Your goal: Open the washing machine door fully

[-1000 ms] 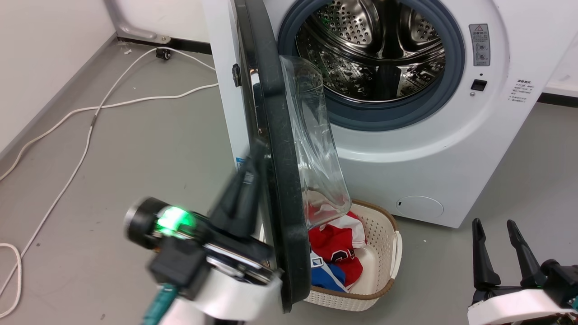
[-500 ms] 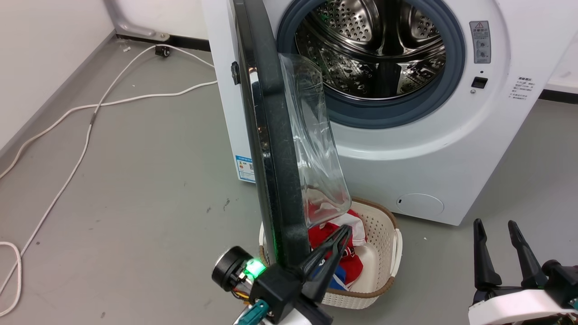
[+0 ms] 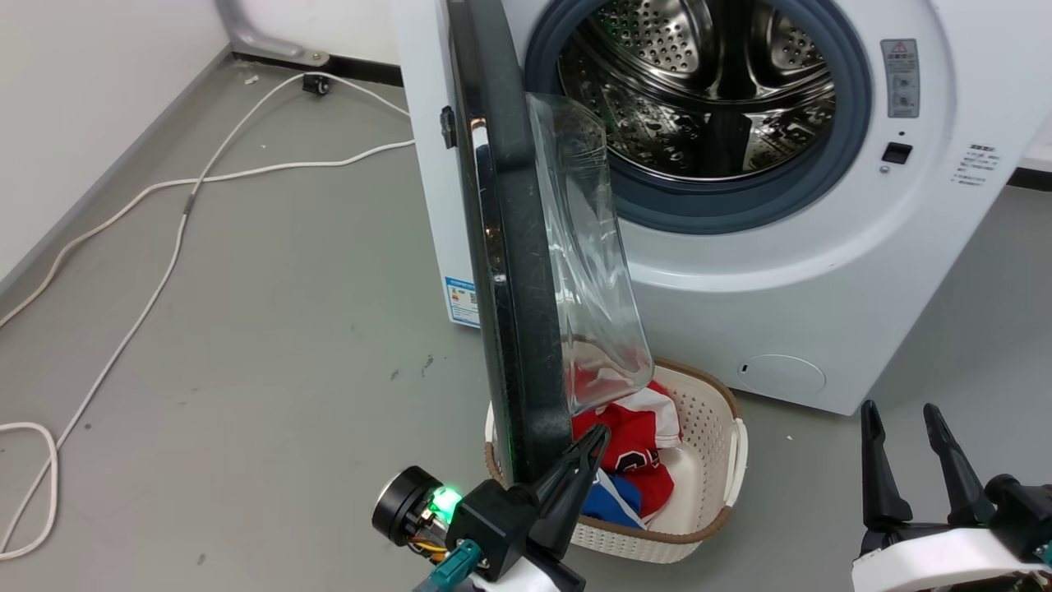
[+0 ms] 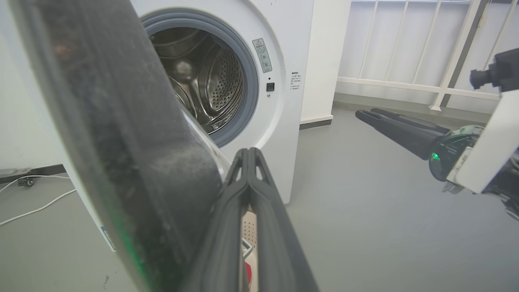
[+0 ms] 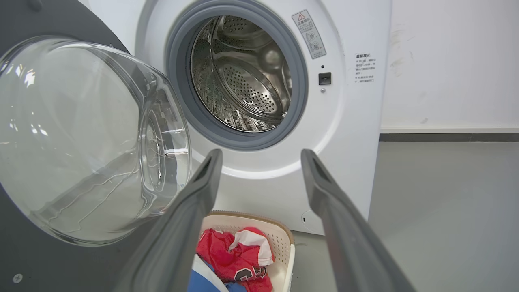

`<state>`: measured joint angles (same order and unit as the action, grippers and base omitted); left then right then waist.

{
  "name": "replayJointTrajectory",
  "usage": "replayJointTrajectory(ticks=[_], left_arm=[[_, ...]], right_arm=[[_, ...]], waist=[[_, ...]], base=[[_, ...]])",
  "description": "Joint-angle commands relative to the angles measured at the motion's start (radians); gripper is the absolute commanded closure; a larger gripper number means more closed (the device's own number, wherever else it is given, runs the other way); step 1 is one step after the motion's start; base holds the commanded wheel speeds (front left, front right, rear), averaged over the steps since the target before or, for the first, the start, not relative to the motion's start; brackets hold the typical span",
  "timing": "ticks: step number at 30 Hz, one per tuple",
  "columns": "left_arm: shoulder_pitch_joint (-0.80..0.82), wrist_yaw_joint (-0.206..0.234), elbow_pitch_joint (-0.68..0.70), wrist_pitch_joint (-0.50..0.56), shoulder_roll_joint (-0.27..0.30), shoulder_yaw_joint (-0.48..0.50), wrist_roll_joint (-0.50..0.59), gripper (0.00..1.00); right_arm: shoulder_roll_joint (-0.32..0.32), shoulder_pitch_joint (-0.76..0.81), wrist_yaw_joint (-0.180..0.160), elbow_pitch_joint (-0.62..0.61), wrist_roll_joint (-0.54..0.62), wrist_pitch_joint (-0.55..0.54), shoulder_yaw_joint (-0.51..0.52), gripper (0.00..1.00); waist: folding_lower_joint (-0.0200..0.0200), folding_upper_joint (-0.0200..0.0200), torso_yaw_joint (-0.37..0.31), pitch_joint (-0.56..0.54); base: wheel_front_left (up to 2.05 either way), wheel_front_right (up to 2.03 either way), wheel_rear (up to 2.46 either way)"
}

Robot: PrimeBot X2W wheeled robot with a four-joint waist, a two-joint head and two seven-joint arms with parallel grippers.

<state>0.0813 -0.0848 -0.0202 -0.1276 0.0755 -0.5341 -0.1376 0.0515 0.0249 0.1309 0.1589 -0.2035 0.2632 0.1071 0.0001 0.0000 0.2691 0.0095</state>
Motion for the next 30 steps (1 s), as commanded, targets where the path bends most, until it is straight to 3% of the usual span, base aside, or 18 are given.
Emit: replayJointTrajectory(ticks=[1, 17, 30], left_arm=[[0.005, 0.009, -0.007, -0.003, 0.000, 0.010, -0.008, 1.00], [0.023, 0.044, -0.059, -0.036, 0.021, 0.063, -0.045, 1.00], [0.055, 0.092, -0.109, -0.076, 0.080, 0.208, -0.120, 1.00]], right_arm=[[-0.002, 0.001, 0.000, -0.002, -0.003, 0.002, -0.002, 0.00], [-0.002, -0.001, 0.000, -0.001, -0.006, 0.002, -0.012, 0.00], [-0.002, -0.036, 0.000, 0.011, 0.009, 0.002, -0.030, 0.00]], waist=[[-0.0001, 0.0000, 0.007, 0.000], [-0.0001, 0.0000, 0.161, 0.015], [-0.0001, 0.0000, 0.247, 0.063]], base=[[0.00, 0.00, 0.00], [0.00, 0.00, 0.00], [0.00, 0.00, 0.00]])
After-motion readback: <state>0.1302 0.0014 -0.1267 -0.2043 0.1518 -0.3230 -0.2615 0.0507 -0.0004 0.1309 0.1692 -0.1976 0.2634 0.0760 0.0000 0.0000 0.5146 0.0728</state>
